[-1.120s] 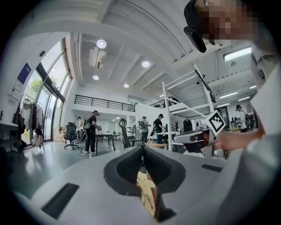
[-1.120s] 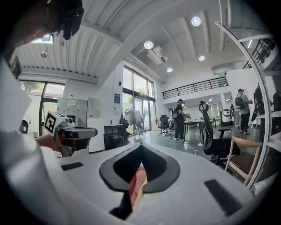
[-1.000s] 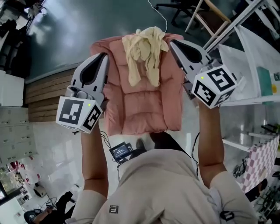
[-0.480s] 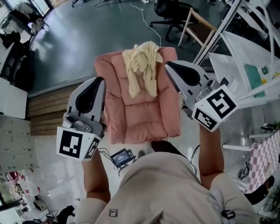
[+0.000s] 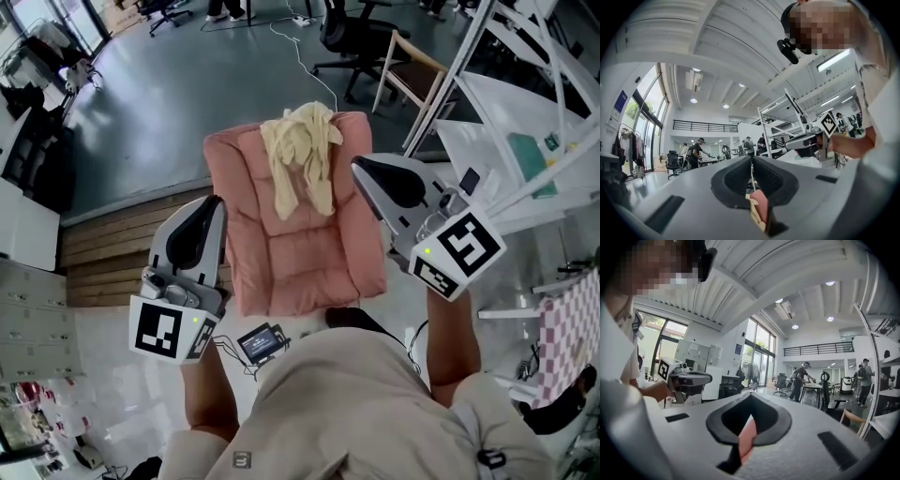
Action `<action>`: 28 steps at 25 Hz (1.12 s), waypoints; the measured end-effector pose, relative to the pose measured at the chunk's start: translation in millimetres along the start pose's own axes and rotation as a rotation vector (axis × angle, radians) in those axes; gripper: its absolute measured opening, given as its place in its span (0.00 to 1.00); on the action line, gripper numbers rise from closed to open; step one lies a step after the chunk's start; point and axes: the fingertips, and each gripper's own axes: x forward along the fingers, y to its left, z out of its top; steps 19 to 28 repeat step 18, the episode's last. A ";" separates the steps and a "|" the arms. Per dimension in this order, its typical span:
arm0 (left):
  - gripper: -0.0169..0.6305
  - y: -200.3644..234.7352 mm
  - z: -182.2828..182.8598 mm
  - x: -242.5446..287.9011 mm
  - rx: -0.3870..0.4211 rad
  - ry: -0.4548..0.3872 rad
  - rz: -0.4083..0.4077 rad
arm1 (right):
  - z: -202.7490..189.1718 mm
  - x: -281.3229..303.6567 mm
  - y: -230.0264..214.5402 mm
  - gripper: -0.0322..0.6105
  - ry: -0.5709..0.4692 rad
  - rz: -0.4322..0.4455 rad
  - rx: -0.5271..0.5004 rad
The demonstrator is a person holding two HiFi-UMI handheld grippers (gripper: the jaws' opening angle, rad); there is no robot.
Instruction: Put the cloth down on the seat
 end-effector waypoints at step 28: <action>0.05 -15.7 -4.0 -16.6 -0.013 0.006 -0.019 | -0.2 -22.6 10.8 0.04 0.005 -0.030 -0.002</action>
